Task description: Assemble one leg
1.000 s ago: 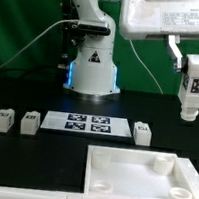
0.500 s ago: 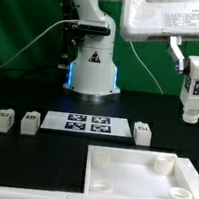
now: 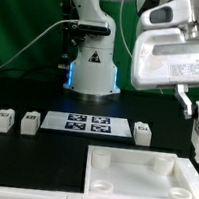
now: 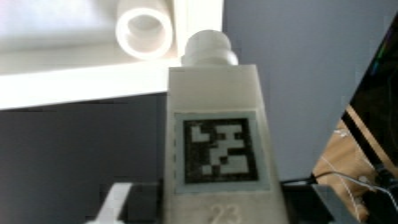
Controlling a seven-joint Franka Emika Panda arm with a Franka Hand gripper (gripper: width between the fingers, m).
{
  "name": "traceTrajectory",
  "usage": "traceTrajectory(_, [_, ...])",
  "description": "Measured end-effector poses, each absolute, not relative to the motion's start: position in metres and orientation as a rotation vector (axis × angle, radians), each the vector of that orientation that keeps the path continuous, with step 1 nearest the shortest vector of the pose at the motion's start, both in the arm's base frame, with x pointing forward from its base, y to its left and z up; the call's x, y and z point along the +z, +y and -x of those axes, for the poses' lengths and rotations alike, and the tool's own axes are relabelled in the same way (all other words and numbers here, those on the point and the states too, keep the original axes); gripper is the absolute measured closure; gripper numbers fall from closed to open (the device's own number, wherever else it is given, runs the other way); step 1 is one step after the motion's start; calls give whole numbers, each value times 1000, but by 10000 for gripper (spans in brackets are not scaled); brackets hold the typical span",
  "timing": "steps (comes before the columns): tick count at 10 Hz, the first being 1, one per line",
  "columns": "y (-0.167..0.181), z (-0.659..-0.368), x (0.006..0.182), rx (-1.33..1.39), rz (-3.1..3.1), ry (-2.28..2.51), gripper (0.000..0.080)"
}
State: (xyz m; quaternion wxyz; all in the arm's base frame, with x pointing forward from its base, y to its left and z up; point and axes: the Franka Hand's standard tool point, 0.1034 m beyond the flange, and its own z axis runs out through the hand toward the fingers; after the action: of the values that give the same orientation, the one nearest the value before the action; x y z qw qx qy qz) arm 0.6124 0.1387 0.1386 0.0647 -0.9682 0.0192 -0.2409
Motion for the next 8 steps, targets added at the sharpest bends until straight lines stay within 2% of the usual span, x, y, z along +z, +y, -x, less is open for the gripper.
traceTrajectory(4, [126, -611, 128, -683, 2983, 45, 505])
traceTrajectory(8, [115, -634, 121, -748, 2987, -12, 505])
